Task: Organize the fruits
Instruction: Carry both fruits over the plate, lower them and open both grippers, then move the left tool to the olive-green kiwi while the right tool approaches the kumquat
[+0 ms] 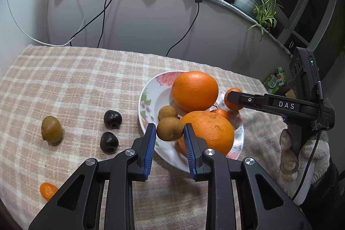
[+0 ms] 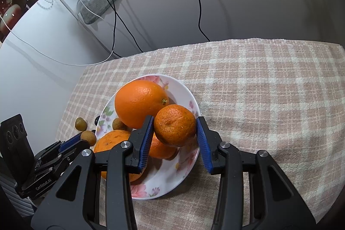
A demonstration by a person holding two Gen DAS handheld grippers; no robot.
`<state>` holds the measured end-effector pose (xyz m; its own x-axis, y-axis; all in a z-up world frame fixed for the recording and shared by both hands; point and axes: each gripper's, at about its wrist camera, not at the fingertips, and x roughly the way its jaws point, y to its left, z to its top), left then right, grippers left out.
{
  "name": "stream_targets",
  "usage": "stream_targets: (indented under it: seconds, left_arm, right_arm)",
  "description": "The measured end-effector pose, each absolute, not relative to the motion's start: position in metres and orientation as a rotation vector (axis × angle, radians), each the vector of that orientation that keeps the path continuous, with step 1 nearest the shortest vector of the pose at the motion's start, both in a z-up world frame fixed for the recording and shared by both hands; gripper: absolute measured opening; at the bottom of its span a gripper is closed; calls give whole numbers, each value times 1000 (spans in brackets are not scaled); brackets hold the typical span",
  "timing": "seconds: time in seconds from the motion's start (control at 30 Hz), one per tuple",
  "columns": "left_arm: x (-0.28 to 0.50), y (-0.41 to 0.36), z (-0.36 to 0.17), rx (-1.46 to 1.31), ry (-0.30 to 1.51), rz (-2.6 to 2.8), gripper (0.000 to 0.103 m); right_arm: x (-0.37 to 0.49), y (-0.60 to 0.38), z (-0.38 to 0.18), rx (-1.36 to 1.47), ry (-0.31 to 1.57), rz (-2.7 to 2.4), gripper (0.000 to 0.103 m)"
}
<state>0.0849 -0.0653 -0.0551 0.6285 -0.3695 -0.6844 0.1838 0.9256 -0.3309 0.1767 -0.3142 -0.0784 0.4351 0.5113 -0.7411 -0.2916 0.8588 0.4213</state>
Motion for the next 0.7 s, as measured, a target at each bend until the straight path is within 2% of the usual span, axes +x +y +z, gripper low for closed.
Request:
stream_targets:
  seconds: [0.07,0.13,0.2,0.23,0.37,0.47,0.7]
  left_arm:
    - [84,-66,-54,-237,831,-319,26]
    - [84,-66,-53,-235,828,-320,34]
    - [83,-66,-52,-234,825,-319,40]
    - [83,-66,-52,-235,824,-320,41]
    - [82,-66,-51,-239,824,-319,68]
    - [81,-67,-50,-229,825,-318,70]
    - [80,-68,-52,-213,839,-307,71]
  right_arm:
    - [177,-313,-78,242,1005,505,42]
    - [177,-313,-77,240,1002,503,46]
    - [176,-313,-75,238,991,504,66]
    - [176,-313,-74,236,984,507,70]
    - [172,-309,-67,215,962,524,81]
    - [169,-307,-62,204,939,524,86]
    - [164,-300,-55,177,923,531,86]
